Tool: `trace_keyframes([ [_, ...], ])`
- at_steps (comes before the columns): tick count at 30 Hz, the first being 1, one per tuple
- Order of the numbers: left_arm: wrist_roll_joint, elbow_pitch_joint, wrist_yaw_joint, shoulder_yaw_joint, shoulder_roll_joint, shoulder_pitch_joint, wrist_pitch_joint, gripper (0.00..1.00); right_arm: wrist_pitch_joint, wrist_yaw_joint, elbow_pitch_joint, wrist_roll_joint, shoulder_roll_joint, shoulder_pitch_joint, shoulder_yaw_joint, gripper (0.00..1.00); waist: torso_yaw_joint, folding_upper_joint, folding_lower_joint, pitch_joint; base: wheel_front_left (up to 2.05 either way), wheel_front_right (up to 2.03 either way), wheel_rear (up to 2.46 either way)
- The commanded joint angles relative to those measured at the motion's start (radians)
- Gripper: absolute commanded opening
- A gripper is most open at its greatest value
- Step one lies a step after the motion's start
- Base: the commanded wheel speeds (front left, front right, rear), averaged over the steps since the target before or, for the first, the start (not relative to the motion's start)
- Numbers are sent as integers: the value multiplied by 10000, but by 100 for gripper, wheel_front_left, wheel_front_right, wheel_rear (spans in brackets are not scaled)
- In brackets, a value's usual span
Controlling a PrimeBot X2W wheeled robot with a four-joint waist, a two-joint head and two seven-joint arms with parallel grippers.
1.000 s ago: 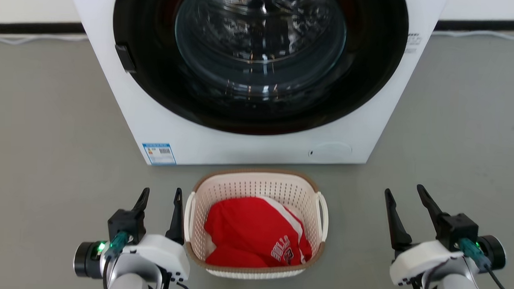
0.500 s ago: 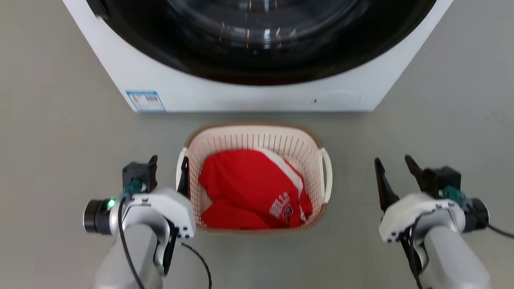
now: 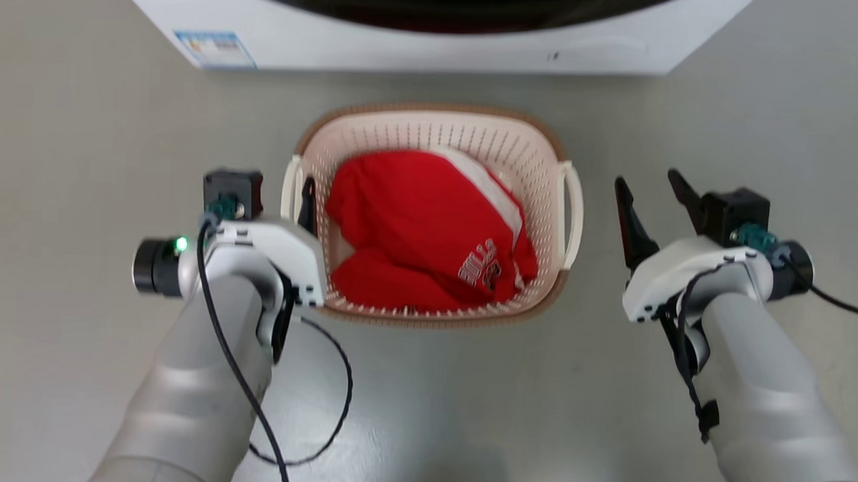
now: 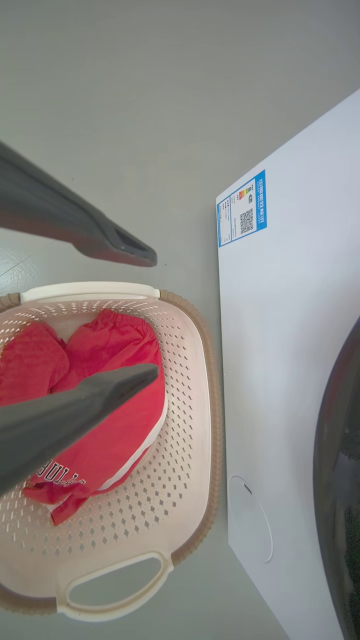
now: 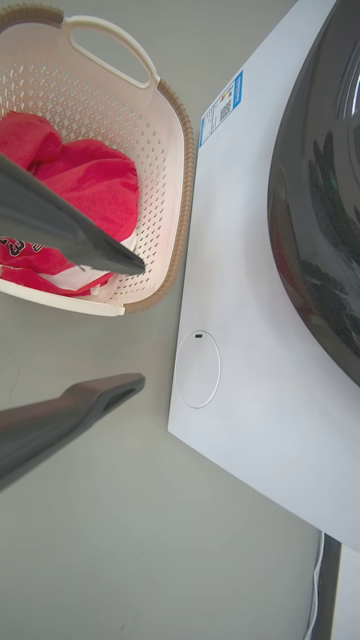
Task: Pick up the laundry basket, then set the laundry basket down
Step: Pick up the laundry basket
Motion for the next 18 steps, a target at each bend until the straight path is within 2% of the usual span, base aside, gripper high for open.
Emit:
trace_keyframes([
  [1,-23,-73,40,179,202,-155,-105,100,-122,62,-150,117,132,-47,204,100,57,0,0,492,0,0,0],
  [18,306,1073,283,54,255,-1847,-105,100,-122,62,-109,321,140,-1094,474,100,58,0,0,2373,0,0,0],
])
